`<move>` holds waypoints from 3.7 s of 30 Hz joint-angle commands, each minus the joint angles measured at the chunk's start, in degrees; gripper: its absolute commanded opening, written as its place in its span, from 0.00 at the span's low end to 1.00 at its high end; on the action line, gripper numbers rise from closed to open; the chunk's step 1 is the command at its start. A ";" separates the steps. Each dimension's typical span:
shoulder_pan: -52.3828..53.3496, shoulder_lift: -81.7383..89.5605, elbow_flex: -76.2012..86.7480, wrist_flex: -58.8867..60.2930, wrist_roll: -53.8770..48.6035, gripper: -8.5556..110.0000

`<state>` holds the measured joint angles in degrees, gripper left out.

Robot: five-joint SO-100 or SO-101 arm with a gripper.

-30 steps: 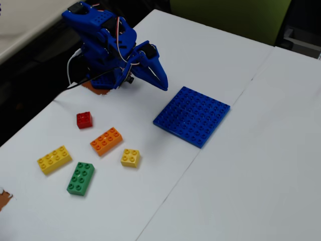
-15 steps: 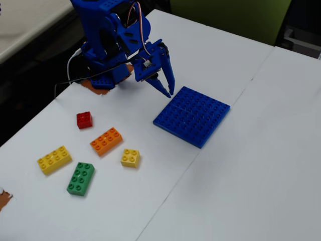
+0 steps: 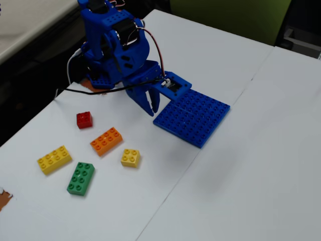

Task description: Pick up the 2x2 yellow block and go up the 8x8 blue block.

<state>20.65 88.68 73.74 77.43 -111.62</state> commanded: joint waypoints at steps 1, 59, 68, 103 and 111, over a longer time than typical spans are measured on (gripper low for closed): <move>3.34 -1.67 -6.42 3.16 -9.23 0.10; 15.64 -35.77 -29.00 0.97 -35.24 0.31; 16.08 -38.06 -29.09 -0.09 -36.47 0.32; 16.61 -40.43 -29.09 -0.97 -37.18 0.07; 14.85 -38.76 -29.62 -0.97 -30.23 0.07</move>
<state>36.83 47.81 46.41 77.26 -143.61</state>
